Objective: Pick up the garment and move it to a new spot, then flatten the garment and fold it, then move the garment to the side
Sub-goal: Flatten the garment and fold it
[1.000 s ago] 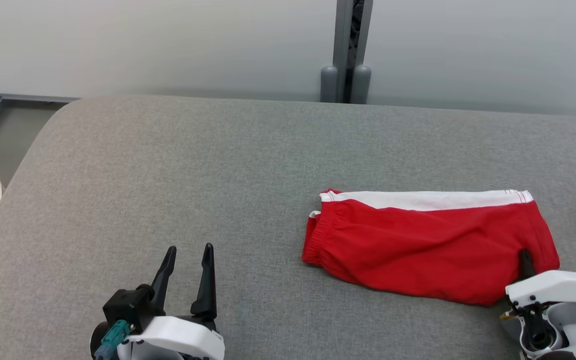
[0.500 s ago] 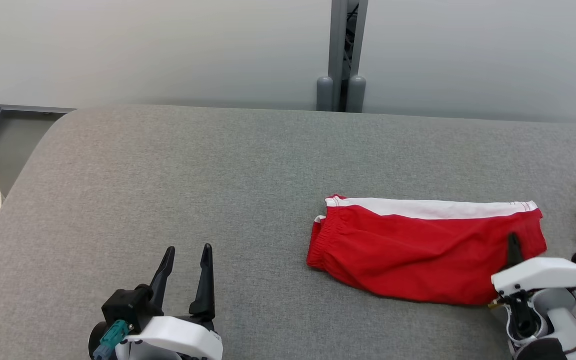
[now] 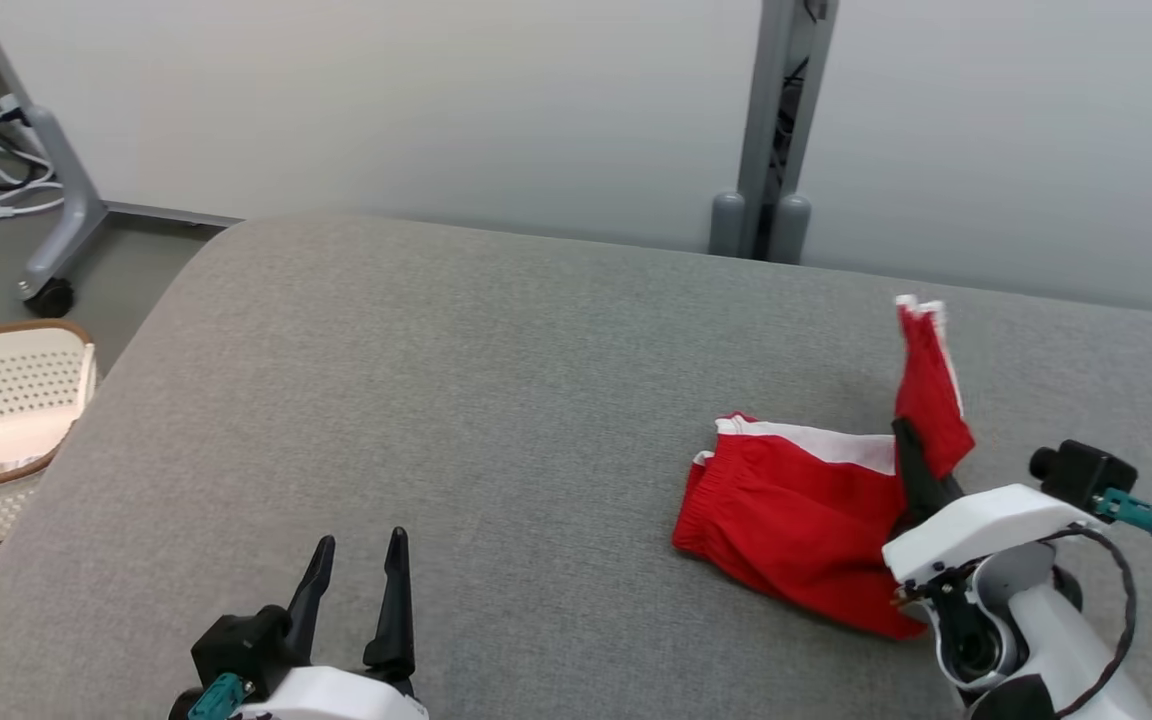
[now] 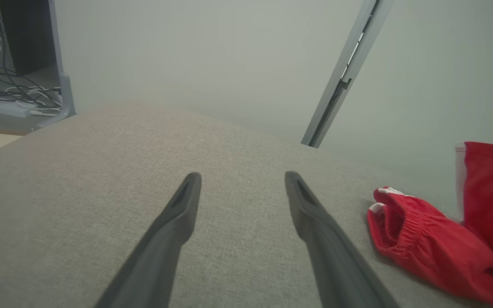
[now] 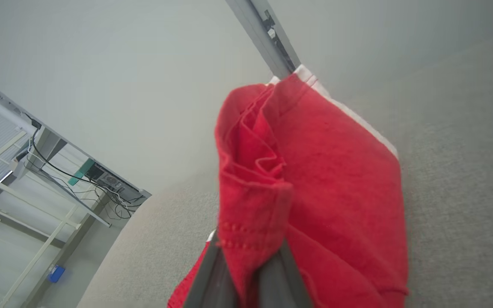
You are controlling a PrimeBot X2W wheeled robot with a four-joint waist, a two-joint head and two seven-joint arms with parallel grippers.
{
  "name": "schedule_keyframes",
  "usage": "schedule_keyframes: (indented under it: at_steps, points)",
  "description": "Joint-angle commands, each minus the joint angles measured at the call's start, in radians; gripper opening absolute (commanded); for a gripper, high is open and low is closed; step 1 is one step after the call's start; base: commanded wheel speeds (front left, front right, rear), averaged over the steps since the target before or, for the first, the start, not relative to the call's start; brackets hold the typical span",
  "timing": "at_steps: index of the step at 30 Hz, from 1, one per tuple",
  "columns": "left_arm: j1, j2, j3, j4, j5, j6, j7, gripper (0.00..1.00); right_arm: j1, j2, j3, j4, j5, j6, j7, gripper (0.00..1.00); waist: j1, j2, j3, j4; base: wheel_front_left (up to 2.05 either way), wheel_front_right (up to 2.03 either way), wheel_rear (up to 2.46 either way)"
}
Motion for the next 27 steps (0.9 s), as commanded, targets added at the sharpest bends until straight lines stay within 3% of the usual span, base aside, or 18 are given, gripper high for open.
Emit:
schedule_keyframes:
  at_steps: [1,7,20,21,22,27]
  points:
    - [0.017,0.004,0.008,0.001,0.000,-0.004,-0.003,1.00,0.020,-0.007,0.020,-0.020,0.010,0.000,0.008,0.00,0.0000,0.0000,-0.004,0.021,0.00,0.00,0.00]
    - [0.014,0.004,0.007,0.000,-0.010,-0.008,-0.003,1.00,0.059,-0.007,0.106,-0.060,0.021,0.000,0.041,0.00,0.0000,0.0000,0.014,0.070,0.00,0.00,0.00]
    - [-0.012,0.004,-0.042,-0.014,-0.045,0.016,-0.003,1.00,0.039,-0.007,0.179,-0.007,0.047,0.000,0.063,0.00,0.0000,0.0000,0.080,0.147,0.00,0.00,0.00]
    - [-0.012,0.004,-0.047,-0.015,-0.046,0.018,-0.003,1.00,0.036,-0.007,0.181,-0.003,0.049,0.000,0.062,0.69,0.0000,0.0000,0.084,0.152,0.00,0.00,0.00]
    - [-0.012,0.004,-0.051,-0.016,-0.049,0.018,-0.003,1.00,0.034,-0.007,0.181,0.006,0.053,0.000,0.061,1.00,0.0000,0.0000,0.088,0.156,0.00,0.00,0.00]
    - [-0.016,0.004,-0.060,-0.017,-0.055,0.025,-0.003,1.00,0.035,-0.007,0.213,0.006,0.074,0.000,0.056,1.00,0.0000,0.0000,0.096,0.167,0.00,0.00,0.00]
